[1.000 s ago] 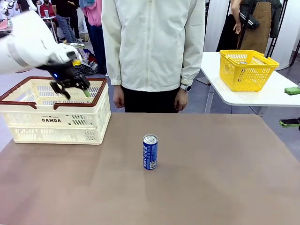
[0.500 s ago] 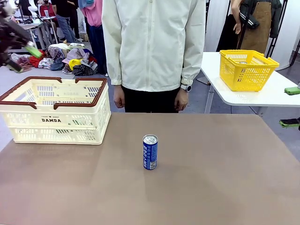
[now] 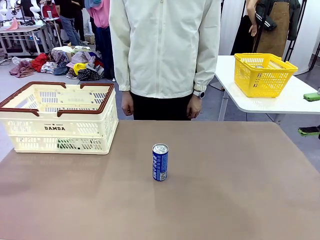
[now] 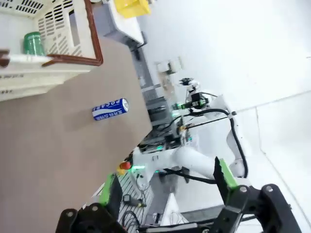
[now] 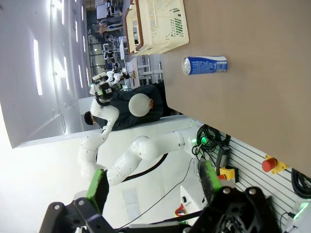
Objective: Place the drinks into the Shopping basket.
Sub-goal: Pick up one drink and place it into the Shopping basket.
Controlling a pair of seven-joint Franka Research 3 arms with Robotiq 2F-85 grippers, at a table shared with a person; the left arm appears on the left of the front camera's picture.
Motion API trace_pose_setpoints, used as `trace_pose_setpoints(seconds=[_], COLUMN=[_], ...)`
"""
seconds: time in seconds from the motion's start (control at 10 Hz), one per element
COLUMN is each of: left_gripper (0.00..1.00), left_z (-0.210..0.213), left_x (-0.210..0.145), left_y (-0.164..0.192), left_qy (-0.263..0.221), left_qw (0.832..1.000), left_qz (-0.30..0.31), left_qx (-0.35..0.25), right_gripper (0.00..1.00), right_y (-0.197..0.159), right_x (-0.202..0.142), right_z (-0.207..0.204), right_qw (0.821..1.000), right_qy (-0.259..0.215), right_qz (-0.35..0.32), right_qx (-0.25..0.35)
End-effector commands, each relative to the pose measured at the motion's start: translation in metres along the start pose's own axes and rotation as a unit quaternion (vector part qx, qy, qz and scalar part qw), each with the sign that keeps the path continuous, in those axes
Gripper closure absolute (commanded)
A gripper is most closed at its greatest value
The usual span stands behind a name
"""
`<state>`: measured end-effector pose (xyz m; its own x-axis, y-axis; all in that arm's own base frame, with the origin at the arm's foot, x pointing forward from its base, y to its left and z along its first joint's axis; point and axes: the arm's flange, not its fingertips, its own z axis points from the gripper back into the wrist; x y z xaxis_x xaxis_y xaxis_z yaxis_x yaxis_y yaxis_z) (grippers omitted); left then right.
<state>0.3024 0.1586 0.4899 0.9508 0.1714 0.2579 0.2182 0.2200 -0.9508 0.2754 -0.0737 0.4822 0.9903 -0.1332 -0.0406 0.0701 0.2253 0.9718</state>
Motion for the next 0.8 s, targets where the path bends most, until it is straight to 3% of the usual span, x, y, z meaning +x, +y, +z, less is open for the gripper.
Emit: trace_pose_setpoints(seconds=[0.0, 0.1, 0.7], left_gripper=[0.00, 0.00, 0.00], left_z=[-0.001, 0.000, 0.000], left_x=[0.011, 0.000, 0.000], left_y=[0.021, 0.000, 0.000], left_qy=[0.002, 0.000, 0.000], left_qw=[1.000, 1.000, 1.000], left_qz=[-0.007, 0.000, 0.000], left_qx=[0.002, 0.000, 0.000], right_gripper=[0.00, 0.00, 0.00], right_y=[0.004, 0.004, 0.004], right_x=[-0.001, -0.001, -0.001], right_z=[0.002, 0.002, 0.002], right_qw=[1.000, 1.000, 1.000], right_qy=[0.002, 0.002, 0.002], right_qz=[0.000, 0.000, 0.000], right_qx=[0.003, 0.003, 0.003])
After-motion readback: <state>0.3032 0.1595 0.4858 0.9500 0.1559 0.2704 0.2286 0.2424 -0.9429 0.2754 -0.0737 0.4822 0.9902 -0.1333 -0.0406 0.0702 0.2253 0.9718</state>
